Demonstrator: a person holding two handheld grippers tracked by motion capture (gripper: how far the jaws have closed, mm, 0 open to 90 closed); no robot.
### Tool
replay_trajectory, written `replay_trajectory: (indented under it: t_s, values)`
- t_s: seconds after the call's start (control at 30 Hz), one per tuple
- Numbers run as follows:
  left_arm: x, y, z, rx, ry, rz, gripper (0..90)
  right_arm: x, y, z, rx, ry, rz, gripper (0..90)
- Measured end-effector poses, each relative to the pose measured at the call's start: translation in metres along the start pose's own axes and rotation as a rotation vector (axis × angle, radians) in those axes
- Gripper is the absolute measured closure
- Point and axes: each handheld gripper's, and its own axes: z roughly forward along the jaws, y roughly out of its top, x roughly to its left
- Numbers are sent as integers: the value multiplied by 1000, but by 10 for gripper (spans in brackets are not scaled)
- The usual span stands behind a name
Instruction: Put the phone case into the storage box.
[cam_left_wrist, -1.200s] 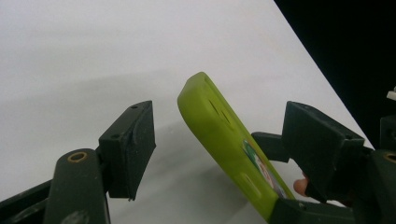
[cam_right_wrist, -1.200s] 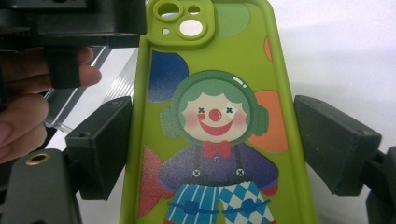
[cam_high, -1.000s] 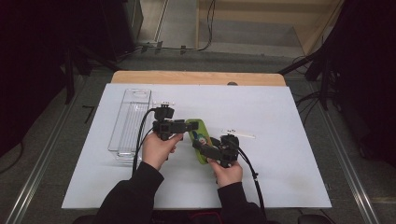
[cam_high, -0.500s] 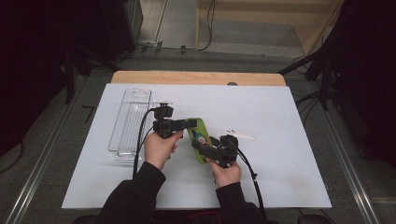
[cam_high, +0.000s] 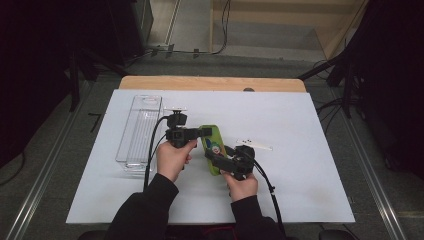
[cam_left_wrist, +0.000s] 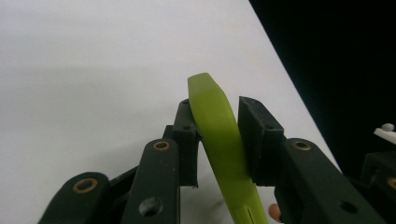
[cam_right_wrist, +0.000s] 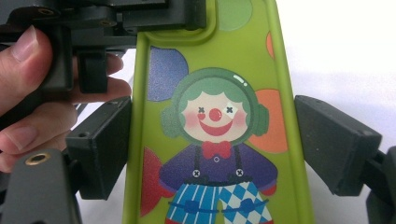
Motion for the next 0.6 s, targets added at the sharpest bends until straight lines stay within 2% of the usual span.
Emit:
replay_trajectory:
  t_s: [0.47,0.6]
  values:
    - [-2,0,-2,-3,-82,-32,778,-1,-1,3,-3,4,-57,138]
    - [-3,0,-3,-4,-85,-35,781,-2,0,3,3,17,-63,137]
